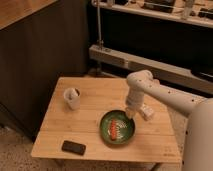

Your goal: Drag the ceramic bowl in a circle

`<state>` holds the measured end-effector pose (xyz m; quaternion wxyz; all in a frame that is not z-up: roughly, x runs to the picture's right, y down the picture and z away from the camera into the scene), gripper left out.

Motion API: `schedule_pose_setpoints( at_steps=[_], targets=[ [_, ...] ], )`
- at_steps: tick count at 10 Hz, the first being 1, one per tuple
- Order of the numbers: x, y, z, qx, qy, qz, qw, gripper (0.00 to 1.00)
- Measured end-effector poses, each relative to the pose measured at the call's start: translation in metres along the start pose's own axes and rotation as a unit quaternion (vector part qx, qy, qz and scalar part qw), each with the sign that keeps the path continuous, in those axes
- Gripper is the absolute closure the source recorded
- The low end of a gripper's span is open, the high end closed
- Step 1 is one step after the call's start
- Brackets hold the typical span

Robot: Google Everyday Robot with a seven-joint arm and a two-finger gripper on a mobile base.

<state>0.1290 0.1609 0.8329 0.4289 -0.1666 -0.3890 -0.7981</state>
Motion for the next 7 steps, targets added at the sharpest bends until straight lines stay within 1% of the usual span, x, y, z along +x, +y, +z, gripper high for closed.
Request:
schedule_pose_setpoints(
  at_steps=[1,2,3,5,7],
  targets=[
    [0.007,-0.015,0.001,-0.005,0.000,-0.012,0.9999,0.85],
    [0.010,-0.026,0.003,-0.009,-0.003,-0.029,0.9995,0.85],
    [0.009,-0.028,0.006,-0.013,-0.005,-0.040,0.9991,0.85],
    [0.007,-0.031,0.007,-0.017,-0.007,-0.050,0.9986,0.85],
    [0.022,-0.048,0.008,-0.019,-0.009,-0.066,0.9976,0.85]
  ],
)
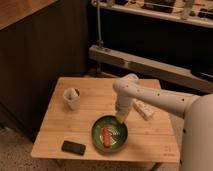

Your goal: Drag the ceramic bowl in a circle

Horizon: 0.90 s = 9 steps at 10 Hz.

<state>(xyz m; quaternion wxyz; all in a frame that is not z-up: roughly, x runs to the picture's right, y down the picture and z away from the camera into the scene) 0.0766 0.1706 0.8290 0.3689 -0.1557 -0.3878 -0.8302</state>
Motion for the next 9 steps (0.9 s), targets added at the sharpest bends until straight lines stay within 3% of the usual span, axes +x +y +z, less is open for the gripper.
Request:
schedule_pose_setpoints(
  at_steps=[5,9],
  targets=[
    [0.037,0.011,-0.007,-0.005,-0.003,-0.023,0.9997,0.85],
    [0.045,0.060,-0.011,0.002,0.004,-0.006,1.0000,0.85]
  ],
)
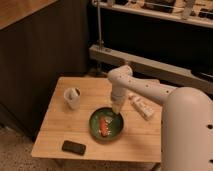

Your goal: Drag the ceramic bowl in a circle

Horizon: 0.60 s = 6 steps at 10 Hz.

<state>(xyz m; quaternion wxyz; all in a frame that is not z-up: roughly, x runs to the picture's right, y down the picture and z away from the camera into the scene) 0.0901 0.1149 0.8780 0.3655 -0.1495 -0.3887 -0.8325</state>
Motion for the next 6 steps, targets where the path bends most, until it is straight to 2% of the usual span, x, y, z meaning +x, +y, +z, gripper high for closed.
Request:
schedule_pose_setpoints(
  at_steps=[3,6],
  targets=[
    [-0.002,0.008,-0.002,0.001,0.008,0.011,0.9999,0.85],
    [-0.039,0.028,-0.003,0.009,0.006,0.017,0.9998,0.85]
  ],
)
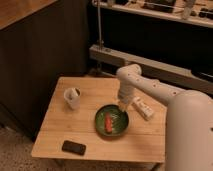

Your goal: Drag the ceramic bowl in a circle

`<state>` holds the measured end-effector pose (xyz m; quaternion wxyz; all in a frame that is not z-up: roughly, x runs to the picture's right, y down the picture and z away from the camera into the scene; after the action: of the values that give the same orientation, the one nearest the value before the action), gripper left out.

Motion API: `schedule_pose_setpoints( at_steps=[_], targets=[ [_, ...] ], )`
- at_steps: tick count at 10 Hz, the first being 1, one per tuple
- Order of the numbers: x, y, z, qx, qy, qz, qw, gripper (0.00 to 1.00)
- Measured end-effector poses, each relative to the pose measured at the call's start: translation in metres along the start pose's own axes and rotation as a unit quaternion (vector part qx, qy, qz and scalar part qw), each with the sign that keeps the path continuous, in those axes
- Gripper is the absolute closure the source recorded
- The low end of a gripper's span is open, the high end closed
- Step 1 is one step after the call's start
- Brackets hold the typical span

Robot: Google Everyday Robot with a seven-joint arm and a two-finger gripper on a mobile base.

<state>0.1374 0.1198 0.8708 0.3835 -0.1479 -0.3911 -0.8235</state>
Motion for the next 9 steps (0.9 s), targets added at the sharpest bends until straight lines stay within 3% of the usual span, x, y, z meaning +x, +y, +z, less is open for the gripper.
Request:
schedule_pose_setpoints(
  at_steps=[4,6,9],
  targets=[
    [-0.021,0.001,0.001,0.004,0.000,0.000,1.0000,0.85],
    [-0.033,-0.020,0.004,-0.007,-0.005,-0.029,0.9995,0.85],
    [-0.010,-0.060,0.008,-0.015,-0.005,-0.068,0.9976,0.85]
  ],
)
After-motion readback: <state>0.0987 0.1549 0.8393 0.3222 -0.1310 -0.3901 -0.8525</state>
